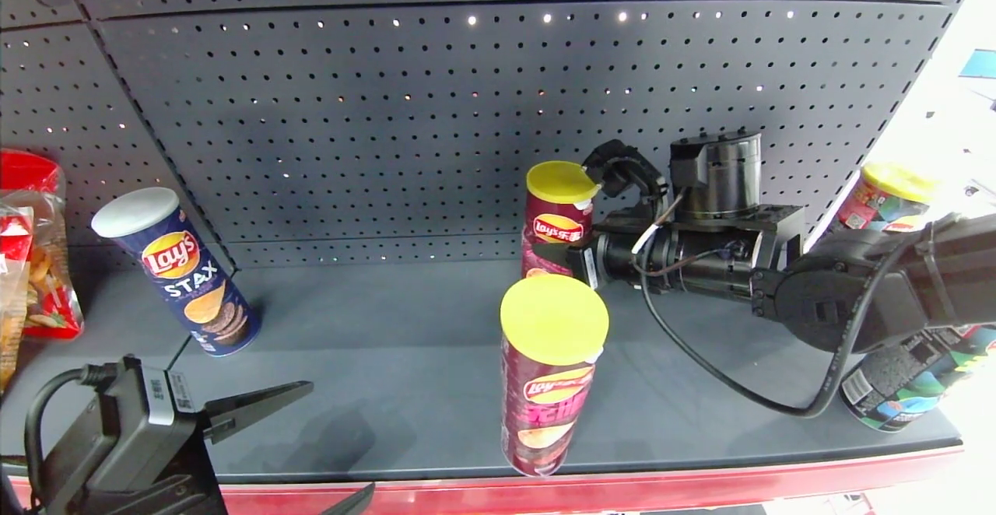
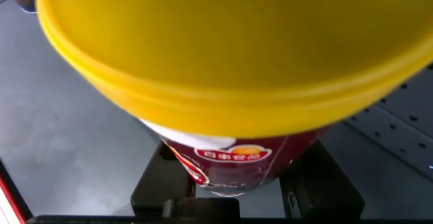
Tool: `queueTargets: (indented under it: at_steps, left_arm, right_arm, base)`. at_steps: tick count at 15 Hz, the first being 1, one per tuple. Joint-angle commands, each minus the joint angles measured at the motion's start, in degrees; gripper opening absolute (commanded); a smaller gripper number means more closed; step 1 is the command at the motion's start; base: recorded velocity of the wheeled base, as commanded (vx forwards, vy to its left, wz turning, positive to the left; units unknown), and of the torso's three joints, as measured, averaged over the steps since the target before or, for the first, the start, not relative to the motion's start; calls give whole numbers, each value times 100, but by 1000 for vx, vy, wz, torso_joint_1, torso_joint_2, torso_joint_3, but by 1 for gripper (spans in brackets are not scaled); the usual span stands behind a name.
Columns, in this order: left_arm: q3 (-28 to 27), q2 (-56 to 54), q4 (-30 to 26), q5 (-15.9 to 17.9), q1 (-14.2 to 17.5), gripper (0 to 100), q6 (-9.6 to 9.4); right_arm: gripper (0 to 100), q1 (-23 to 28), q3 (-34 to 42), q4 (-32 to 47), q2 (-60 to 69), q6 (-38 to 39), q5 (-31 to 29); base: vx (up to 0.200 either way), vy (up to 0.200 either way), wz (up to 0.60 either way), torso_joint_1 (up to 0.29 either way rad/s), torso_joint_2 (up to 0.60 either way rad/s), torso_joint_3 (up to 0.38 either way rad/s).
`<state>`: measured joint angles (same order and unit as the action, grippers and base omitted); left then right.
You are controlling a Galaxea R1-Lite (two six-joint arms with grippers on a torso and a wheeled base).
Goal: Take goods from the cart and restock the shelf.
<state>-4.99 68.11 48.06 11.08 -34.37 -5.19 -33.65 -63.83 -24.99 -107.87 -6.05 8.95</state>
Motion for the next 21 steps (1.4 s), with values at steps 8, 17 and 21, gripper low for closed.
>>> queueTargets:
  at_steps: [8, 17, 21]
  left_arm:
    - [6, 18, 2, -1, 0, 100, 53]
    - [-2, 62, 2, 8, 0, 100, 71]
    - [-2, 62, 2, 8, 0, 100, 71]
  right_arm:
    - [100, -2, 187, 3, 126, 25, -33]
    - [100, -10, 1057, 29, 944, 60, -324]
    - [100, -2, 1628, 21, 1322, 60, -499]
  base:
    - [0, 0, 0, 0, 0, 0]
    - [0, 0, 0, 0, 0, 0]
    - [0, 0, 0, 0, 0, 0]
